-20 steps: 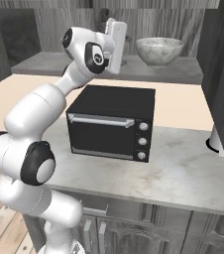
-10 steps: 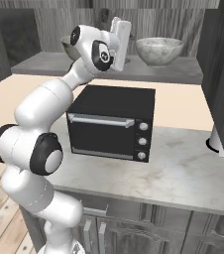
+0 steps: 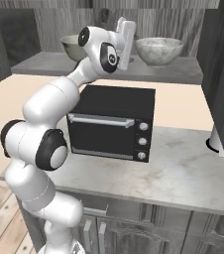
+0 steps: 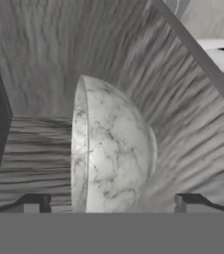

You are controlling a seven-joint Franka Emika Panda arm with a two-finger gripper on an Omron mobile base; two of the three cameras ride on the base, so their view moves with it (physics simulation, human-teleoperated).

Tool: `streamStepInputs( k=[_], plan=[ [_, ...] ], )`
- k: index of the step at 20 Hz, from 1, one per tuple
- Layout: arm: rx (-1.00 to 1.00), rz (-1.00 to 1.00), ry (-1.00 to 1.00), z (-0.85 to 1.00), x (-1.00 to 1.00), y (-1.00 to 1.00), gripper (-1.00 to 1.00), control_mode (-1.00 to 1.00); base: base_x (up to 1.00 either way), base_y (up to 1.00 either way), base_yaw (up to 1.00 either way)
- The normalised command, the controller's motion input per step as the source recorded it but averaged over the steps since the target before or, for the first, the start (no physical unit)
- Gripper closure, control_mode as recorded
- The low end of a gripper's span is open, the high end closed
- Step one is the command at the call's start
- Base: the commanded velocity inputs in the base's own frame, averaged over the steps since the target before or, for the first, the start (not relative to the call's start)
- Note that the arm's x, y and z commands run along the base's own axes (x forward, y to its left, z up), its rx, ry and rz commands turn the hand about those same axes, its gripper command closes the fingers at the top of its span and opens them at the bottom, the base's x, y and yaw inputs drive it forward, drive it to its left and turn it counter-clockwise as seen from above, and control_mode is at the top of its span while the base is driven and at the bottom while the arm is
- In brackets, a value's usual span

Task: Move the bowls from the cabinet to the plates on the dining table.

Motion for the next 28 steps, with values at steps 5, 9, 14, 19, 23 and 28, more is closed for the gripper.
streamStepInputs(
  k=[5,9,14,19,23,28],
  plan=[
    [0.00,0.03,-0.04,-0.02,0.16,-0.07,-1.00,-1.00,0.00,0.00,0.00],
    [0.00,0.01,-0.02,-0.08,0.21,-0.07,-1.00,-1.00,0.00,0.00,0.00],
    [0.00,0.00,0.00,-0.10,0.24,-0.08,-1.00,-1.00,0.00,0.00,0.00],
    [0.00,0.00,0.00,-0.06,0.28,-0.07,-1.00,-1.00,0.00,0.00,0.00],
    [0.00,0.00,0.00,-0.03,0.29,-0.08,-1.00,-1.00,0.00,0.00,0.00],
    [0.00,0.00,0.00,-0.02,0.29,-0.10,-1.00,-1.00,0.00,0.00,0.00]
  ],
)
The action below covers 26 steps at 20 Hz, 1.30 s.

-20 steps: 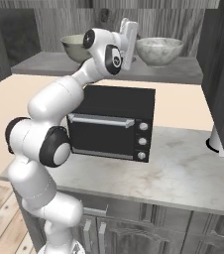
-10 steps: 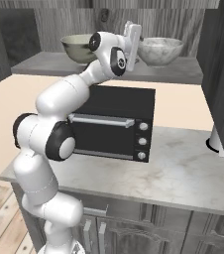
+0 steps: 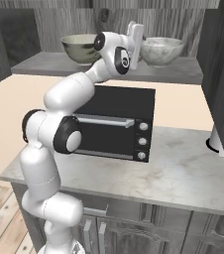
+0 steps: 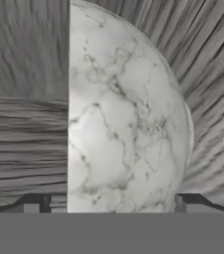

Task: Move the bowls from the cabinet to the plates on the dining table.

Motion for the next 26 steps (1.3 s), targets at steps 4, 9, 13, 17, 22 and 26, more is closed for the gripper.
streamStepInputs(
  k=[4,9,13,17,22,26],
  plan=[
    [0.00,0.00,0.00,-0.05,0.25,-0.12,-1.00,-1.00,0.00,0.00,0.00],
    [0.05,0.00,0.08,-0.18,0.11,-0.20,-1.00,-1.00,0.00,0.00,0.00],
    [0.04,0.00,0.12,-0.37,-0.05,-0.19,-1.00,-1.00,0.00,0.00,0.00],
    [0.04,0.00,0.12,-0.43,-0.05,-0.18,-1.00,-1.00,0.00,0.00,0.00],
    [0.03,0.00,0.09,-0.52,-0.11,-0.19,-1.00,-1.00,0.00,0.00,0.00],
    [0.02,0.00,0.05,-0.58,-0.19,-0.17,1.00,-1.00,0.00,0.00,0.00]
  ],
)
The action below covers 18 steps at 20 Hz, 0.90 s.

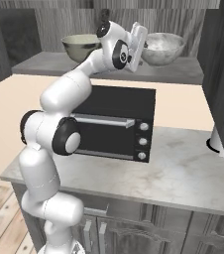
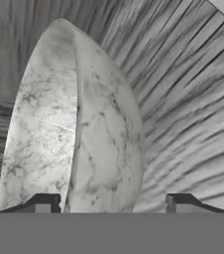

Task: Move the bowls from the cabinet to the plates on the dining table.

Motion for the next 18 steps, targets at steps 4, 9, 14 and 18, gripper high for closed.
streamStepInputs(
  k=[4,9,14,18],
  plan=[
    [0.04,0.00,0.01,-0.54,-0.35,-0.24,1.00,-1.00,0.00,0.00,0.00],
    [0.11,0.00,-0.02,0.06,-0.55,-0.12,1.00,-1.00,0.00,0.00,0.00],
    [0.12,0.00,-0.01,0.30,-0.57,-0.09,1.00,-1.00,0.00,0.00,0.00],
    [0.09,0.00,-0.02,0.12,-0.62,-0.01,1.00,-1.00,0.00,0.00,0.00]
  ],
)
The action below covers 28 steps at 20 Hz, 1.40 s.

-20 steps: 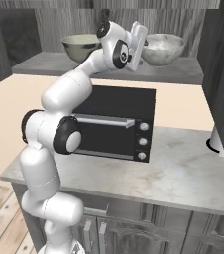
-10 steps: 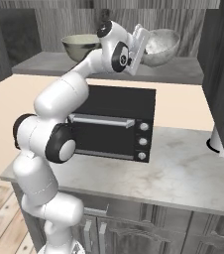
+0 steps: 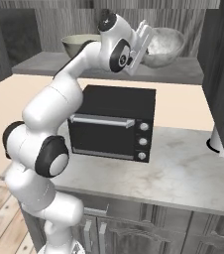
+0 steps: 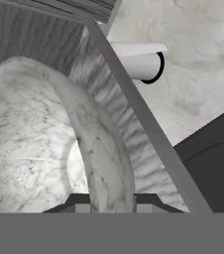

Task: Move the bowls from the cabinet to the plates on the dining table.

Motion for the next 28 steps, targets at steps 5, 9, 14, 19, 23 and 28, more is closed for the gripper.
streamStepInputs(
  k=[5,9,14,19,23,28],
  plan=[
    [0.04,0.00,-0.04,0.00,-0.62,0.19,1.00,-1.00,0.00,0.00,0.00],
    [0.03,0.00,-0.02,0.00,-0.62,0.21,1.00,-1.00,0.00,0.00,0.00],
    [0.01,0.00,-0.02,0.00,-0.62,0.21,1.00,-1.00,0.00,0.00,0.00],
    [0.00,0.00,-0.01,0.02,-0.62,0.23,1.00,-1.00,0.00,0.00,0.00],
    [-0.02,0.04,0.01,0.11,-0.54,0.24,1.00,-1.00,0.00,0.00,0.00],
    [-0.06,0.08,0.02,0.15,-0.44,0.28,1.00,-1.00,0.00,0.00,0.00]
  ],
)
